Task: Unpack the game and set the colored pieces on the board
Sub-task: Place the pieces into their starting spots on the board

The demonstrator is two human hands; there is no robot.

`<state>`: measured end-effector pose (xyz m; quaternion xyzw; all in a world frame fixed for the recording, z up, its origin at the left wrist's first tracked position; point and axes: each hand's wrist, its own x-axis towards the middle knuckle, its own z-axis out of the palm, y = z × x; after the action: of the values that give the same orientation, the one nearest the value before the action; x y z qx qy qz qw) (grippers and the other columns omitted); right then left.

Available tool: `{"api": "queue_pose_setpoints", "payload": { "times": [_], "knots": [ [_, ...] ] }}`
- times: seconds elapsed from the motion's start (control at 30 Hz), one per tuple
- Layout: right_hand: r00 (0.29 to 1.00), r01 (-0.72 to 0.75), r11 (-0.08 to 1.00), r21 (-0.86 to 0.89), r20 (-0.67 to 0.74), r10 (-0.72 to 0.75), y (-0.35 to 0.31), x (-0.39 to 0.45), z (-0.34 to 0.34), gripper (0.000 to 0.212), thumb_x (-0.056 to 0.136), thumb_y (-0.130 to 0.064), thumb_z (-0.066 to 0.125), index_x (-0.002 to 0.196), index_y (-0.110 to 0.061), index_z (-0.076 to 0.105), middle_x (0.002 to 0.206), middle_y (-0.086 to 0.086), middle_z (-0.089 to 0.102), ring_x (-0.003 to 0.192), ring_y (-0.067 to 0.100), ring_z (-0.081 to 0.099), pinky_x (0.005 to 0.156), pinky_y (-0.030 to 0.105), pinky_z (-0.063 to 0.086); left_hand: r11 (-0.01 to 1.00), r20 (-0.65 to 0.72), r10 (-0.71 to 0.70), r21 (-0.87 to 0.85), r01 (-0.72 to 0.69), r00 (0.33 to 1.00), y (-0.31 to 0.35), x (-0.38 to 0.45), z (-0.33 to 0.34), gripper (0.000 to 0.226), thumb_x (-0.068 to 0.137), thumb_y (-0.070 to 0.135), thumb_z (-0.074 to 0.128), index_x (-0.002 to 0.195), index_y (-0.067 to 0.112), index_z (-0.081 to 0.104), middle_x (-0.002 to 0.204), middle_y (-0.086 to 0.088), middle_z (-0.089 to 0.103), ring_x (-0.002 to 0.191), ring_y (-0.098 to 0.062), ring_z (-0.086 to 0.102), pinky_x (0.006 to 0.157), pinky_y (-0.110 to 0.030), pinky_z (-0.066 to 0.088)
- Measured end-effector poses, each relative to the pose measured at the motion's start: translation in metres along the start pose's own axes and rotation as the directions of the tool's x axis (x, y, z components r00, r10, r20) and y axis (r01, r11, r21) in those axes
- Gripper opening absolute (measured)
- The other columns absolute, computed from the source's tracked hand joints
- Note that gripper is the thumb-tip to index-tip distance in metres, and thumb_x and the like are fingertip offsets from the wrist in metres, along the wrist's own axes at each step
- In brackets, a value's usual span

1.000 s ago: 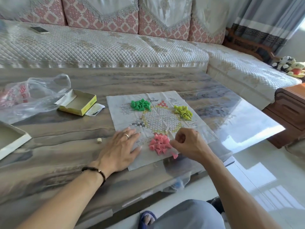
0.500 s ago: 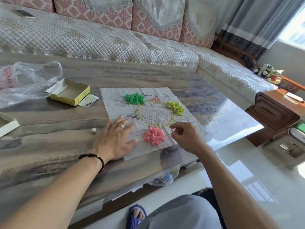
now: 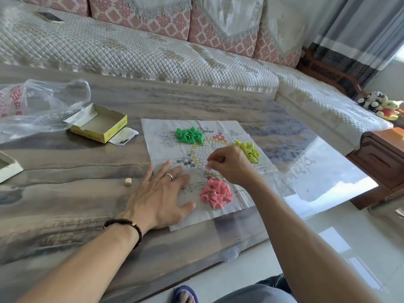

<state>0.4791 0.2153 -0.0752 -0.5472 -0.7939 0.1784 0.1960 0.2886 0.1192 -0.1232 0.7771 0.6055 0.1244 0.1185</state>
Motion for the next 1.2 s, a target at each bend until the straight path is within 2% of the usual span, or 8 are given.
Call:
{"api": "queue_pose_setpoints", "payload": {
  "times": [0.1,0.23,0.43,0.53,0.63,0.73,0.87,1.2],
  "knots": [
    [0.999,0.019,1.000,-0.022,0.045,-0.018,-0.001,0.005,0.005,0.015,0.079,-0.014,0.076,0.094,-0.010,0.074,0.085,0.000,0.073,0.076,0.009,0.068,0.070,0.020,0.055,1.000,-0.008,0.003,-0.004,-0.003,1.000,0.001,0.000,-0.001,0.071,0.082,0.069,0.040,0.145,0.037,0.029,0.161,0.009,0.008,0.148,-0.012,-0.010,0.119,-0.045,-0.004],
    [0.994,0.045,0.998,-0.036,0.105,-0.041,-0.004,0.007,0.006,0.010,0.081,-0.016,0.074,0.091,-0.013,0.074,0.078,-0.006,0.069,0.068,0.001,0.062,0.057,0.005,0.044,1.000,-0.014,-0.004,-0.009,0.004,1.000,0.001,-0.001,-0.001,0.075,0.081,0.070,0.039,0.147,0.036,0.027,0.161,0.008,0.009,0.148,-0.012,-0.010,0.119,-0.044,-0.006],
    [0.983,0.090,0.994,-0.069,0.165,-0.078,-0.006,0.008,0.004,0.011,0.082,-0.015,0.073,0.093,-0.012,0.074,0.076,-0.007,0.066,0.064,-0.003,0.057,0.053,0.004,0.040,1.000,-0.016,-0.006,0.002,0.006,1.000,0.002,-0.001,-0.001,0.077,0.080,0.071,0.037,0.146,0.035,0.027,0.161,0.007,0.012,0.148,-0.013,-0.008,0.119,-0.047,-0.003],
    [0.991,0.046,0.999,-0.001,0.124,-0.046,0.000,0.006,0.001,0.026,0.082,-0.017,0.071,0.108,-0.015,0.068,0.088,-0.006,0.067,0.074,0.004,0.062,0.063,0.011,0.046,1.000,-0.019,-0.005,0.001,0.005,1.000,0.002,-0.001,-0.002,0.077,0.079,0.071,0.036,0.146,0.034,0.027,0.161,0.006,0.012,0.148,-0.013,-0.008,0.119,-0.048,-0.002],
    [0.998,0.027,0.999,0.041,0.055,-0.029,0.006,-0.003,-0.008,0.014,0.084,-0.013,0.066,0.097,-0.013,0.071,0.084,-0.004,0.069,0.074,0.005,0.062,0.068,0.018,0.050,1.000,-0.017,-0.006,0.004,0.006,1.000,0.002,-0.001,-0.001,0.078,0.079,0.072,0.037,0.146,0.033,0.028,0.161,0.006,0.013,0.148,-0.012,-0.008,0.119,-0.049,-0.001],
    [0.991,0.029,0.999,0.021,0.130,-0.032,0.007,-0.015,-0.013,0.008,0.082,-0.018,0.068,0.088,-0.017,0.073,0.077,-0.009,0.070,0.071,0.004,0.065,0.070,0.022,0.055,1.000,-0.016,-0.004,0.004,0.004,1.000,0.001,-0.001,0.000,0.079,0.079,0.072,0.038,0.147,0.033,0.028,0.161,0.006,0.012,0.148,-0.011,-0.008,0.119,-0.048,-0.002],
    [0.964,0.002,1.000,-0.002,0.268,-0.001,0.011,-0.025,-0.015,0.024,0.076,-0.029,0.076,0.097,-0.018,0.074,0.081,-0.009,0.071,0.074,0.002,0.066,0.075,0.025,0.057,1.000,-0.019,-0.002,-0.016,0.002,1.000,0.001,-0.002,-0.001,0.080,0.080,0.071,0.040,0.148,0.032,0.027,0.161,0.007,0.012,0.148,-0.011,-0.007,0.119,-0.049,-0.002],
    [0.958,-0.014,0.998,0.061,0.287,-0.005,0.018,-0.025,-0.014,0.012,0.080,-0.027,0.076,0.086,-0.016,0.075,0.077,-0.002,0.073,0.073,0.012,0.069,0.077,0.038,0.057,1.000,-0.027,0.004,-0.027,-0.005,1.000,0.001,-0.002,-0.001,0.081,0.079,0.071,0.042,0.148,0.032,0.028,0.161,0.007,0.013,0.148,-0.011,-0.005,0.119,-0.048,-0.002]
  ]
}}
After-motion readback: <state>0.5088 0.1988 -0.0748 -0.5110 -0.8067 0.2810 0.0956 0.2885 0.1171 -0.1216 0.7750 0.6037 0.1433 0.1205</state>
